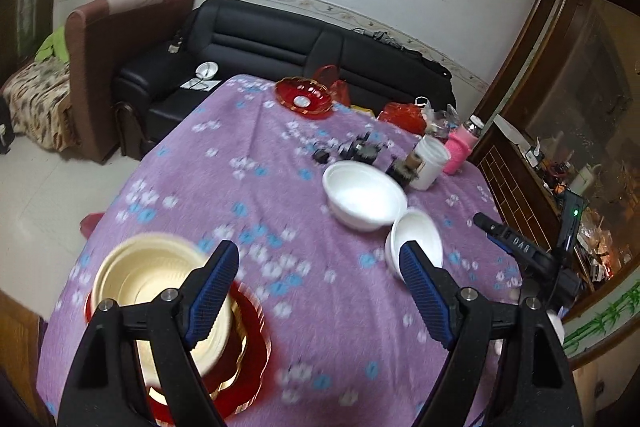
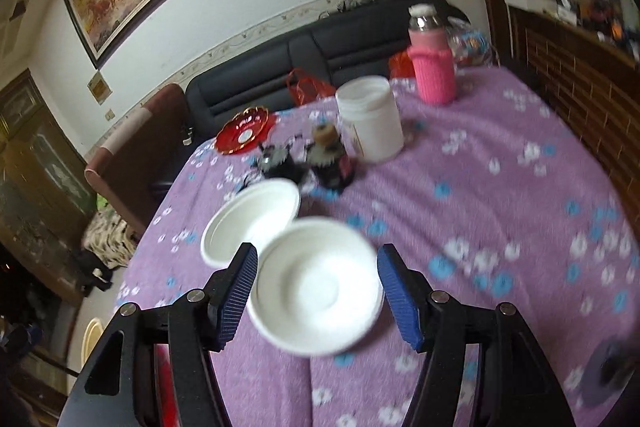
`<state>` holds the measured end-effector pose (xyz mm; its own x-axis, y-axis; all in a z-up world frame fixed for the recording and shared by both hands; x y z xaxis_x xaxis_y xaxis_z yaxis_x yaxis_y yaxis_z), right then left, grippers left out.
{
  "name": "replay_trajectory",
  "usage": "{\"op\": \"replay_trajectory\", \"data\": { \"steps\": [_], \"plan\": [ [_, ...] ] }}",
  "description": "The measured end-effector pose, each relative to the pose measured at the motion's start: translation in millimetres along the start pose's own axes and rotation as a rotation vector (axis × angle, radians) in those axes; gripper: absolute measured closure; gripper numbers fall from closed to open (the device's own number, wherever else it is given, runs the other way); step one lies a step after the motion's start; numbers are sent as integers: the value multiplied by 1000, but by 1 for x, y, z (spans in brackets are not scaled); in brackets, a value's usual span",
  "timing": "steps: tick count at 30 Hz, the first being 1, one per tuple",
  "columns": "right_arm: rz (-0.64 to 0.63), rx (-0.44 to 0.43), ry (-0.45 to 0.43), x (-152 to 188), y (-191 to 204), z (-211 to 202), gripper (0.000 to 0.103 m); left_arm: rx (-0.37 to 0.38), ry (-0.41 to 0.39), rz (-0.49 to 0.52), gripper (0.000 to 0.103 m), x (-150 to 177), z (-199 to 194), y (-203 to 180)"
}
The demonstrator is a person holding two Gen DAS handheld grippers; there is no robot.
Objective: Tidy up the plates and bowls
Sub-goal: 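Withdraw the right tool and move it to the large white bowl, then close the right tool on the rim of the large white bowl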
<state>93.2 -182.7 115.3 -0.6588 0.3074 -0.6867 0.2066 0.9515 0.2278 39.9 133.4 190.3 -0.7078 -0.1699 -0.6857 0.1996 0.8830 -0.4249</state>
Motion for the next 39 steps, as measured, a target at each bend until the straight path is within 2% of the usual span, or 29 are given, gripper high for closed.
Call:
{"op": "replay_trajectory", "data": {
  "steps": [4, 8, 15, 18, 23, 30, 39],
  "plan": [
    [-62, -14, 6, -19, 15, 21, 36, -47, 11, 29, 21, -34, 44, -6],
    [-100, -46, 68, -24, 31, 53, 36, -71, 75, -8, 21, -49, 99, 4],
    [-136, -77, 150, -15, 46, 106, 36, -56, 249, -199, 21, -29, 199, 47],
    [-150, -57, 145, -11, 50, 120, 36, -54, 298, -261, 21, -16, 229, 60],
    [-191, -40, 150, -5, 62, 141, 36, -13, 314, -321, 21, -7, 254, 65],
    [-240, -52, 155, -2, 75, 150, 36, 25, 318, -340, 21, -7, 277, 62],
    [-262, -61, 174, 0, 81, 152, 36, 8, 324, -314, 22, -8, 291, 53]
  ]
}}
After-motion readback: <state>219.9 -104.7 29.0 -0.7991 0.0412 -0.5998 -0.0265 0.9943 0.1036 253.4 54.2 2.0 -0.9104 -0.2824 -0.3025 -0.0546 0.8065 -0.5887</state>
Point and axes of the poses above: each gripper's, at about its wrist camera, not at the fingertips, and z roughly the way its jaws point, y to its left, x to its underside, the point moved 3 cm from there along z, roughly the way its jaws point, and after that the axes turned 10 degrees about x, right-handed, at the moved point
